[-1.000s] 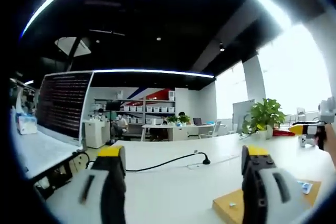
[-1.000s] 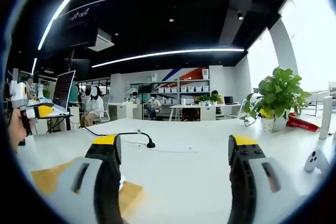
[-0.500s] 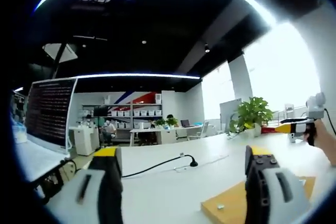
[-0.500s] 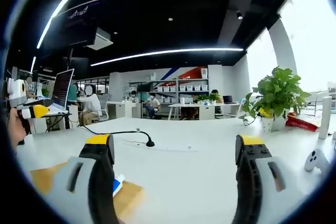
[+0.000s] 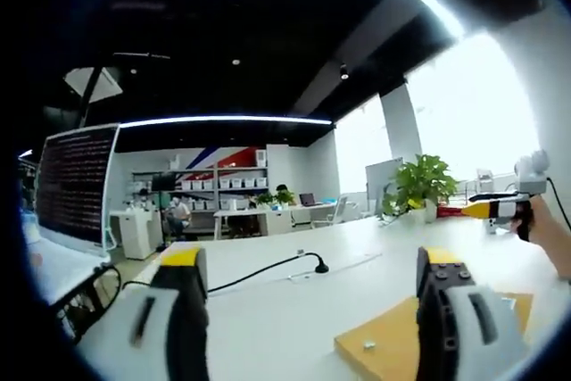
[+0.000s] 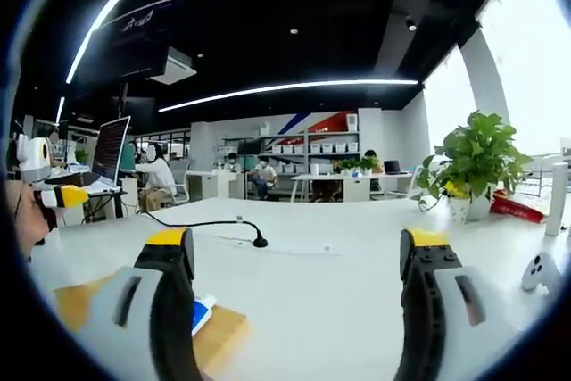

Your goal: Pick up the toothpaste unscrew the cap squeeze it onto the small board screw the cap back on and return it to the table

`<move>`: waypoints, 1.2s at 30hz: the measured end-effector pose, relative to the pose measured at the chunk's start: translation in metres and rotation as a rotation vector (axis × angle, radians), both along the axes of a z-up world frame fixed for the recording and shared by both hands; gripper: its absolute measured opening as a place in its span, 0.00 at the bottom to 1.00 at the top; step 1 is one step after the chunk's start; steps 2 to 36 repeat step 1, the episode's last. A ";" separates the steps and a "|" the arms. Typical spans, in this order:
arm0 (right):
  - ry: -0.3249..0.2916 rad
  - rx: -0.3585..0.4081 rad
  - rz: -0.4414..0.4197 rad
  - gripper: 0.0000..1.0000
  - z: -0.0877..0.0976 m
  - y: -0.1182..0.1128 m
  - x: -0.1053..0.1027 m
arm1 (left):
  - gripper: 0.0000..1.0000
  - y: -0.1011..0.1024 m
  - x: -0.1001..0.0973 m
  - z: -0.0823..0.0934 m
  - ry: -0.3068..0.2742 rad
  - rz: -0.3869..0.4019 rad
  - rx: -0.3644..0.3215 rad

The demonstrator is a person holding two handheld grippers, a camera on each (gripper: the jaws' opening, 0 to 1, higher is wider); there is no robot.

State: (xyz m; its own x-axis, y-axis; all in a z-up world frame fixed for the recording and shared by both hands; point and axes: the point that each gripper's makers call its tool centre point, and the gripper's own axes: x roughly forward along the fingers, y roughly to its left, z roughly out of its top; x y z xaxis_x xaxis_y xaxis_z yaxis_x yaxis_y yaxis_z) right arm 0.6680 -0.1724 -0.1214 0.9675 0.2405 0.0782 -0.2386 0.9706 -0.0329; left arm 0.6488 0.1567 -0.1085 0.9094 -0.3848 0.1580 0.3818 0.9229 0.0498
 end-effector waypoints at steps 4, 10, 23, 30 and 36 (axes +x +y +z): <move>0.002 -0.001 0.005 1.00 0.000 0.001 0.000 | 0.99 -0.001 -0.001 0.000 -0.002 -0.002 -0.002; 0.002 -0.001 0.005 1.00 0.000 0.001 0.000 | 0.99 -0.001 -0.001 0.000 -0.002 -0.002 -0.002; 0.002 -0.001 0.005 1.00 0.000 0.001 0.000 | 0.99 -0.001 -0.001 0.000 -0.002 -0.002 -0.002; 0.002 -0.001 0.005 1.00 0.000 0.001 0.000 | 0.99 -0.001 -0.001 0.000 -0.002 -0.002 -0.002; 0.002 -0.001 0.005 1.00 0.000 0.001 0.000 | 0.99 -0.001 -0.001 0.000 -0.002 -0.002 -0.002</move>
